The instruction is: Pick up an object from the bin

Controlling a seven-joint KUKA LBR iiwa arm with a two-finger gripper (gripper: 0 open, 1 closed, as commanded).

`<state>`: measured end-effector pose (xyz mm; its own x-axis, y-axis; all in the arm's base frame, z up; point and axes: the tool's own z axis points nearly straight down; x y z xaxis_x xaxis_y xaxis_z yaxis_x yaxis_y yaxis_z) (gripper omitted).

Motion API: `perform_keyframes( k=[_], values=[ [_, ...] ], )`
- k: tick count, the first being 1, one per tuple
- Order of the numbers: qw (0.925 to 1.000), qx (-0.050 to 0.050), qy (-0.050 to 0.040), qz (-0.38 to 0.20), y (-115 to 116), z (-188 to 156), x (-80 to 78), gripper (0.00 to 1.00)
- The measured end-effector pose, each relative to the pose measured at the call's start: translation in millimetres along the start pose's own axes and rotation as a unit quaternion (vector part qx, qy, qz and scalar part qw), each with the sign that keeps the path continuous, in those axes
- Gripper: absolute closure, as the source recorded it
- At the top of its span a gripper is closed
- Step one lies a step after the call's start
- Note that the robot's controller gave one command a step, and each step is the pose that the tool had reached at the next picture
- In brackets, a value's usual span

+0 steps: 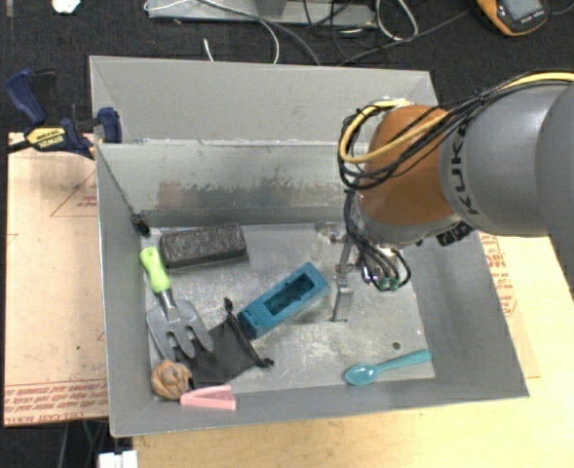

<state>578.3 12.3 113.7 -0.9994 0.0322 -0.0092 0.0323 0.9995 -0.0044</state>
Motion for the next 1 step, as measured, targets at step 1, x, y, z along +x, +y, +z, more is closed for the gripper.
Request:
perform_keyframes(
  k=[1],
  values=[
    [0.9991,-0.003,-0.0009,0.042,42.5,39.3,-1.2,0.00]
  ],
)
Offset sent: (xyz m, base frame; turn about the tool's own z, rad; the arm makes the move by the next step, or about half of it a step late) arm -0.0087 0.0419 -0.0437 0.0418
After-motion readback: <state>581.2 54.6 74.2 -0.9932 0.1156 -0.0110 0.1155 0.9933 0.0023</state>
